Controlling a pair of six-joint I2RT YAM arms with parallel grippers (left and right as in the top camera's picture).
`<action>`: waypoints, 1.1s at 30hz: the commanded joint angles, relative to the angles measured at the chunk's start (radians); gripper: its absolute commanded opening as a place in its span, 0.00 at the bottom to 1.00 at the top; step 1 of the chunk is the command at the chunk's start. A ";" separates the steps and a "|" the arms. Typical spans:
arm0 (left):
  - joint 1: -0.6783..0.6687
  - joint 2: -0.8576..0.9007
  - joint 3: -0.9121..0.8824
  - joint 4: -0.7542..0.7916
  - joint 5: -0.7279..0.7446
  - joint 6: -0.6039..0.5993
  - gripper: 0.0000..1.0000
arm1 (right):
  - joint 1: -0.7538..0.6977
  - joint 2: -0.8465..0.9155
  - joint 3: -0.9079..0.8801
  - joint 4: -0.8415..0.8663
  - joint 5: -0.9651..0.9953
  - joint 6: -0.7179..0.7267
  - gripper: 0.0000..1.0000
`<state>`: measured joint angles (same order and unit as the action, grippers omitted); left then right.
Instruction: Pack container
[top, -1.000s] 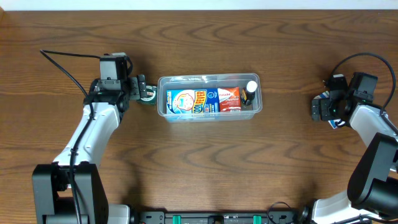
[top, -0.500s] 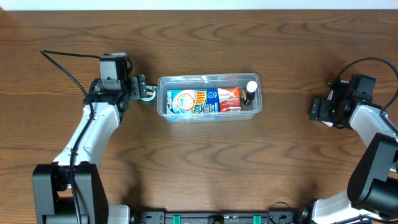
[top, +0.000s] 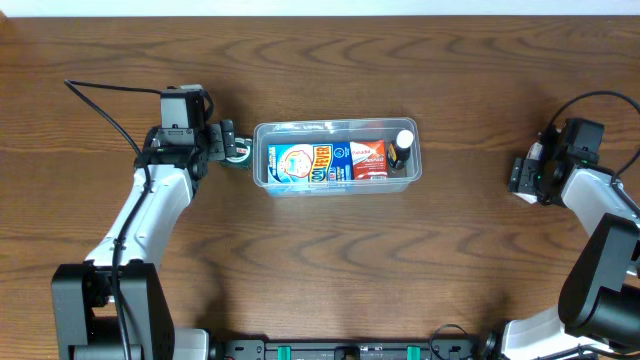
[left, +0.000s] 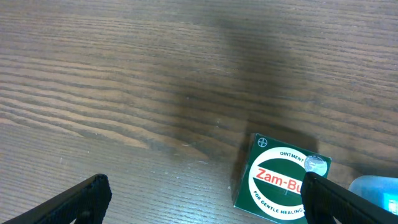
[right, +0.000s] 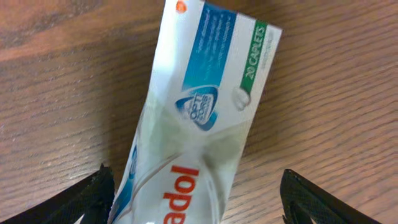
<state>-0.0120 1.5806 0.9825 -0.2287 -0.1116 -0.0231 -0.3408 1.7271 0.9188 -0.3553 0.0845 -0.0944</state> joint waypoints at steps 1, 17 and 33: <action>0.003 0.005 0.016 -0.002 -0.004 -0.001 0.98 | 0.006 -0.005 -0.005 0.006 0.024 0.011 0.84; 0.003 0.005 0.016 -0.002 -0.004 -0.001 0.98 | -0.007 0.040 -0.007 0.069 -0.050 0.039 0.59; 0.003 0.005 0.016 -0.002 -0.004 -0.001 0.98 | -0.006 0.042 -0.018 0.070 -0.029 0.098 0.59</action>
<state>-0.0120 1.5806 0.9825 -0.2287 -0.1116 -0.0231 -0.3420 1.7607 0.9077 -0.2871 0.0452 -0.0216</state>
